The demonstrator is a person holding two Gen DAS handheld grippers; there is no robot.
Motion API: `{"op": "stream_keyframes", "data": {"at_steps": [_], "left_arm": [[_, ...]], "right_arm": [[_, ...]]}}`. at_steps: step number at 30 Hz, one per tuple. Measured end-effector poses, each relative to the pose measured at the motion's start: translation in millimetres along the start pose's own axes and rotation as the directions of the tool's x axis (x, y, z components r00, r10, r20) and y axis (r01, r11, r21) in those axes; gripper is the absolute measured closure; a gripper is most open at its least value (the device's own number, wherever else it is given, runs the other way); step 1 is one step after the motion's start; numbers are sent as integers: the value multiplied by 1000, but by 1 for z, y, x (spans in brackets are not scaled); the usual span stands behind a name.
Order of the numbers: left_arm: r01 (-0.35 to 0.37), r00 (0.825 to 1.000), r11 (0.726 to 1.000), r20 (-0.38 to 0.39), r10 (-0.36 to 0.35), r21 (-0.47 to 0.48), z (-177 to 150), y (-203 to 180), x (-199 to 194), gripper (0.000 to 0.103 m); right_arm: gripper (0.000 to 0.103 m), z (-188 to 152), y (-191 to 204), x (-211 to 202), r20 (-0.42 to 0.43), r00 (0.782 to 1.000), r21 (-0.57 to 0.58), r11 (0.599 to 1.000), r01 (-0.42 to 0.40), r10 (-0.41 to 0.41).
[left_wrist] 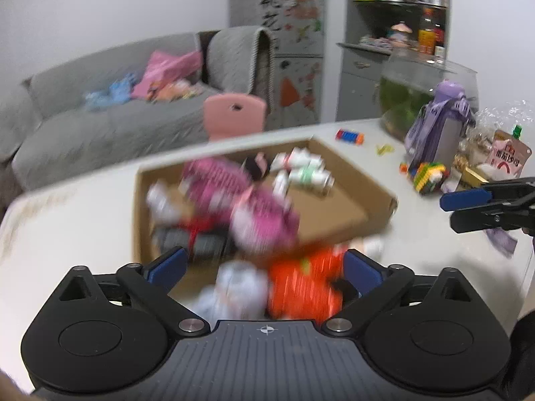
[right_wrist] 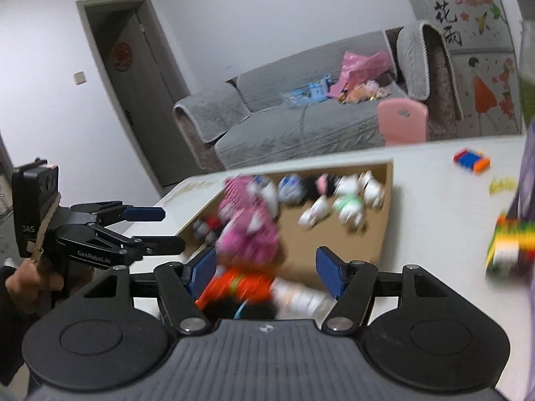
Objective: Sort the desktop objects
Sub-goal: 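Move both tools back to the pile beside the box, then grasp the blue knit sock with left tool while right tool grasps white sock with black band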
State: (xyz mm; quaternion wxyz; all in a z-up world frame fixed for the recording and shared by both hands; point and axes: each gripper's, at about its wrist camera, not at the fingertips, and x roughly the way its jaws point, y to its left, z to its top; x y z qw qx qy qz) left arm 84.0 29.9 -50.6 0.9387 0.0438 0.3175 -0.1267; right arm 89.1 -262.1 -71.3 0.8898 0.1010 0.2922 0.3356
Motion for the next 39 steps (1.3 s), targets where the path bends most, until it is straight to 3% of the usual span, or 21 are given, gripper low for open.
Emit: {"op": "stream_keyframes", "data": {"at_steps": [5,11,19,30,32,34,39], "left_arm": [[3,997,996,-72,-9,-84,-39,2,1,3],[39,996,986,-67,-51,-160,-42,-4,4,3],[35,993,991,-105,-49,-129,-49,-22,27,3],[-10,988,989,-155,-13,-148,-66,-12,38,4],[-12,988,990,-154,-10,-139,-67,-13,37,7],[-8,988,990,-152,-14,-140,-67,-13,35,11],[-8,989,991,-150,-12,-132,-66,-13,33,30]], "right_arm": [[35,-30,25,28,-69,998,-33,999,-6,4],[36,-54,48,55,-87,996,-131,991,8,-19],[36,-67,46,68,-109,993,-176,984,26,-46],[38,-81,58,80,-139,987,-221,974,44,-76],[41,-81,57,80,-136,987,-221,974,49,-81],[57,-82,57,78,-130,987,-227,972,66,-97],[64,-81,55,76,-127,986,-226,971,73,-104]]}}
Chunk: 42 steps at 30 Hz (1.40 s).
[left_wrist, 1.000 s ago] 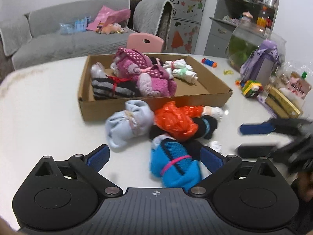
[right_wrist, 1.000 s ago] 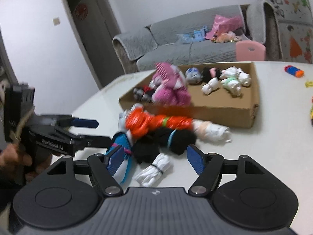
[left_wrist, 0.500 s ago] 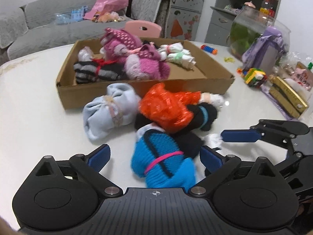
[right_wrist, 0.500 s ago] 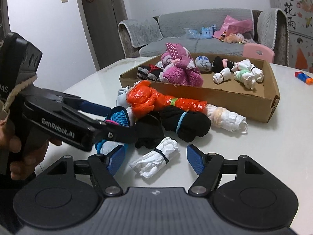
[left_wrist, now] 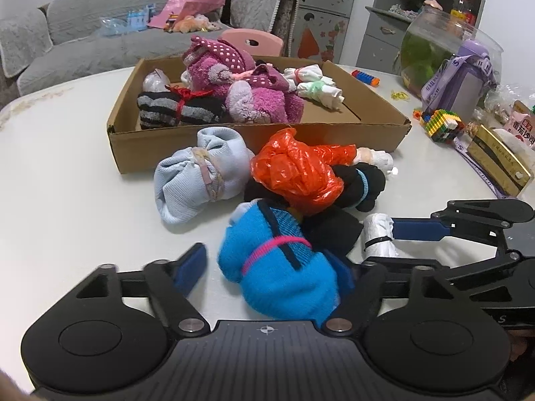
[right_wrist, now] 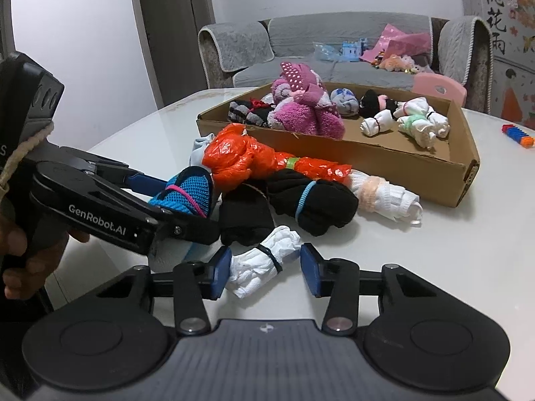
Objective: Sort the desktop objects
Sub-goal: 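Grasp the blue knit sock with left tool while right tool grasps white sock with black band, then carry both socks into the box and open both tools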
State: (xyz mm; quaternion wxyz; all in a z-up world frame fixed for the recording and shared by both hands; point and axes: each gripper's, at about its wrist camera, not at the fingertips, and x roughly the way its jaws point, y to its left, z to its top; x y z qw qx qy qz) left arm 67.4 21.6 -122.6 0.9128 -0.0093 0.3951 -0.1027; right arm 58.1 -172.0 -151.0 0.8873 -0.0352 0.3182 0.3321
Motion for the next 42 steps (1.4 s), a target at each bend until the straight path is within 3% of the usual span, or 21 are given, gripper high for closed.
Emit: {"op": "stream_keyframes", "data": {"at_steps": [1,6,16,30,42], "left_arm": [[-10,1000,1000,1,10,6,0,0,-1,35],[-13,1000,1000,-2,13,4,-3,0,-6,36],[5,1000,1000,-4,-5,0,-14,4,-28,37],[-22,1000,999,-19,22,-36,-34,27,-49,37],[-71,997,997,38,70,20,2,43,-72,37]], "right_arm": [[66,-1,0,-1,0,1000,-4,1000,3,-3],[74,-2,-2,-5,-1,1000,13,1000,-1,1],[74,-2,-34,-32,44,998,190,980,-60,52],[74,-5,-79,-59,106,994,355,933,-63,27],[74,11,-119,-85,155,987,387,922,-26,-37]]}}
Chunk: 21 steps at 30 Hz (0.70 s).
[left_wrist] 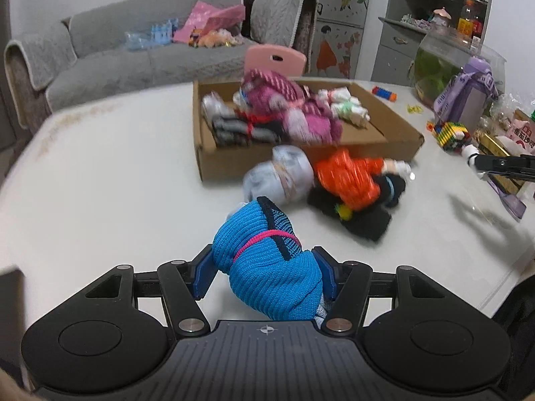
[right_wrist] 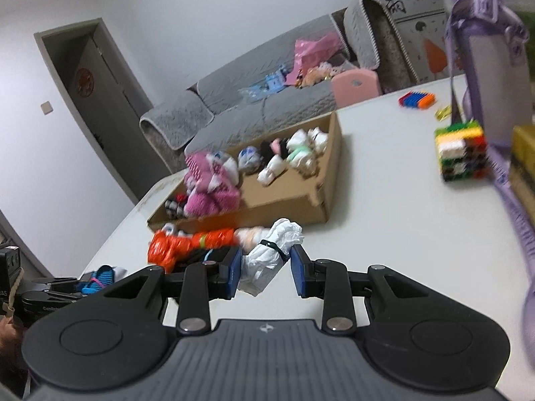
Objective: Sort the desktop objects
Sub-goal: 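Carry both socks into the box and open both tools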
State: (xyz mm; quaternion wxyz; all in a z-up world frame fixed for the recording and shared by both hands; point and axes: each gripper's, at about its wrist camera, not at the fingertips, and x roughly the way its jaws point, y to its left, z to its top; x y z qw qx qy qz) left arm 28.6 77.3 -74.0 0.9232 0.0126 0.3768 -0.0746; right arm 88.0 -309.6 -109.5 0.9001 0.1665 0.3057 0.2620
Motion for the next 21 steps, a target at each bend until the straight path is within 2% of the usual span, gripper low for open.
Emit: {"op": "stream_keyframes", "data": {"at_steps": [11,21], "left_arm": [[13,995,997,97,-20,78,91,-10,-9,36],[48,991,989,120,-65,141,158,-41,19,36]], "right_arm": [[74,67,6,2,86,996,-59,998,-11,16],[74,96,20,26,102,993,-103,993,-54,65]]}}
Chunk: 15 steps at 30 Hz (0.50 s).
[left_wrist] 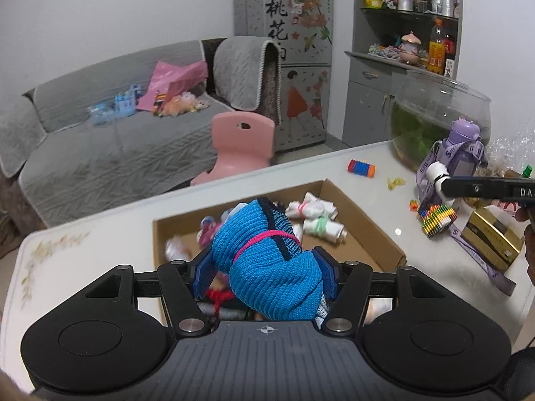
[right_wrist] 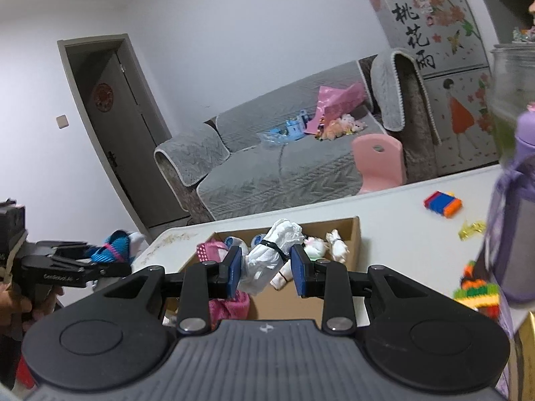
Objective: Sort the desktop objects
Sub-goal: 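Carry both socks into the box and open both tools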
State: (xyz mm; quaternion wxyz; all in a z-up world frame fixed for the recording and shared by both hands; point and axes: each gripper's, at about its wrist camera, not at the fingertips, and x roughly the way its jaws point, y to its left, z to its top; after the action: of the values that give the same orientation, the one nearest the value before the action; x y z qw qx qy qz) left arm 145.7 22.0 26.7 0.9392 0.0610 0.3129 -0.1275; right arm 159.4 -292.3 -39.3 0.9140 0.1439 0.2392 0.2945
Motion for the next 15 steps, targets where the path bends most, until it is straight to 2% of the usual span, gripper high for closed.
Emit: {"op": "stream_keyframes", "data": {"at_steps": [5,15], "left_arm": [[-13,1000,999,-16,14,52,16,-15,32,36],[18,996,999,-86,-14,48,37,-28,105,36]], "right_arm": [[74,-1,0,8,-5,1000,4,1000,-17,17],[74,-5,-7,39,-79,997,8,1000,-12,12]]}}
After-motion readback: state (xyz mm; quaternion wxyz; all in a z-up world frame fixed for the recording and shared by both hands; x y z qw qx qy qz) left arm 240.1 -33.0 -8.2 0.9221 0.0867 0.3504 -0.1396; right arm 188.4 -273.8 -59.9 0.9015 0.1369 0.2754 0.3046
